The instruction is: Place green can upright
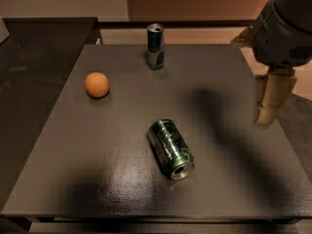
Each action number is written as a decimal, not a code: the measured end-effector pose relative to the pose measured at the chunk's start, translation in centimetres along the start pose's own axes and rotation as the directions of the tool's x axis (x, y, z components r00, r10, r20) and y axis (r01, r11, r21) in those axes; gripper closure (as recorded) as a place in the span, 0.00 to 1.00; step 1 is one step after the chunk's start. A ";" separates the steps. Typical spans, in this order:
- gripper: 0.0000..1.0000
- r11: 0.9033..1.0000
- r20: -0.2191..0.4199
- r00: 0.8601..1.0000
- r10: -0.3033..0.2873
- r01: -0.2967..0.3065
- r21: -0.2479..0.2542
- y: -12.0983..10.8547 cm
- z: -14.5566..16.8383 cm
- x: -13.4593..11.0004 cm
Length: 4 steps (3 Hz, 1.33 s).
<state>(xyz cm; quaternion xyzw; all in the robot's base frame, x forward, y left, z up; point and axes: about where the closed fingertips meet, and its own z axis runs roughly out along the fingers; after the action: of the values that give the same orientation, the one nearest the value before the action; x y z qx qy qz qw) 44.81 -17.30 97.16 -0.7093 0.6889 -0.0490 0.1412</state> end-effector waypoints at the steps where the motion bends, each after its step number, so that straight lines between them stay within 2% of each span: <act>1: 0.00 0.981 0.000 0.981 -0.195 0.195 -0.004 -0.1 1.2 -2.4; 2: 0.00 0.922 -0.001 0.922 -0.388 0.388 -0.018 0.5 2.3 -4.4; 3: 0.00 0.797 0.016 0.798 -0.603 0.603 -0.045 1.4 3.5 -6.4; 4: 0.00 0.654 0.053 0.657 -0.752 0.754 -0.066 1.9 4.5 -8.0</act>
Offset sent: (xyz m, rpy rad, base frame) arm -0.0057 0.0693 -0.0350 -0.1986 -0.0347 0.6672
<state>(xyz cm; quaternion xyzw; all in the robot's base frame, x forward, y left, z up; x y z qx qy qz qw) 43.82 -8.75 93.36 -0.9365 0.3330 -0.0674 0.0864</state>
